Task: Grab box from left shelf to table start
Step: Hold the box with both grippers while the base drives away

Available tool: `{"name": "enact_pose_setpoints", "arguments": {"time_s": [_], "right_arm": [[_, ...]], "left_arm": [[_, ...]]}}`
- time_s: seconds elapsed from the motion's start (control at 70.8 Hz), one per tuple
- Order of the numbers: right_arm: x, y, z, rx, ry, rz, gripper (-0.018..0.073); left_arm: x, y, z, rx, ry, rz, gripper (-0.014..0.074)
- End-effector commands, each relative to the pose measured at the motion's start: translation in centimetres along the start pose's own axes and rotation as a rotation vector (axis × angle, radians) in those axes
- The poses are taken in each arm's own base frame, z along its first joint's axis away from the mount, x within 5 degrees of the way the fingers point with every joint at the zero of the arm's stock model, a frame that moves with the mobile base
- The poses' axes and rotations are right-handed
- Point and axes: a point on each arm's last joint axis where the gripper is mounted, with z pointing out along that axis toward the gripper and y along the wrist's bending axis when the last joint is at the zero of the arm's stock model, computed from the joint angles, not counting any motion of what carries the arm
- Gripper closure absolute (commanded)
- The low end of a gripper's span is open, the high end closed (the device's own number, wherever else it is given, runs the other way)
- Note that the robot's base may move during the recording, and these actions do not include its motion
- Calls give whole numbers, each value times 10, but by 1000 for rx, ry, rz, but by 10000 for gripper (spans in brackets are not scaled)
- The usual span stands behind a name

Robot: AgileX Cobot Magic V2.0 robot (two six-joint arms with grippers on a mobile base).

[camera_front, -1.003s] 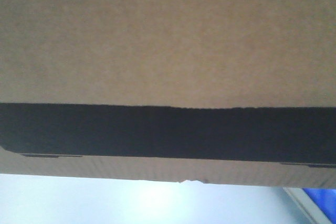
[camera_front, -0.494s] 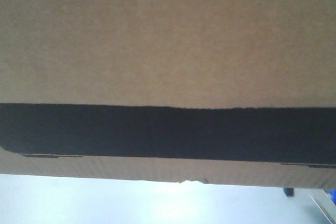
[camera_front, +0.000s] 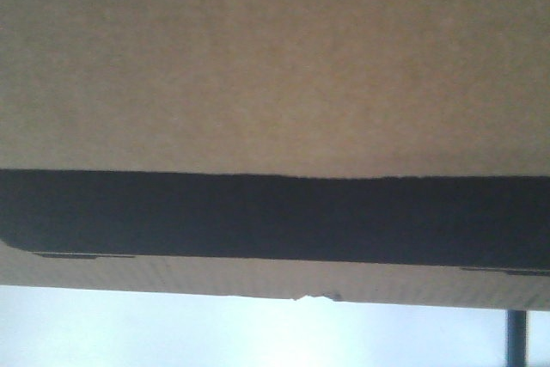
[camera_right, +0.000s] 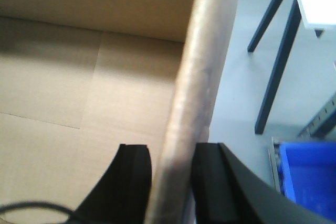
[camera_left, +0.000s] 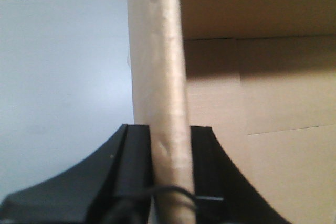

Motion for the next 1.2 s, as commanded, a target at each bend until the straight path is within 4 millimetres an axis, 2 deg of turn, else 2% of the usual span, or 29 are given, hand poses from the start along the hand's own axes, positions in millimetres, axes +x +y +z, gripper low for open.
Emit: {"name": "enact_pose_setpoints", "arguments": {"time_s": [0.0, 1.186], "right_arm": [[-20, 11, -7, -121, -172, 67, 502], [-20, 11, -7, -121, -171, 66, 502]], "left_arm": [[-21, -19, -16, 203, -180, -130, 700], [-21, -19, -16, 203, -180, -130, 700]]}}
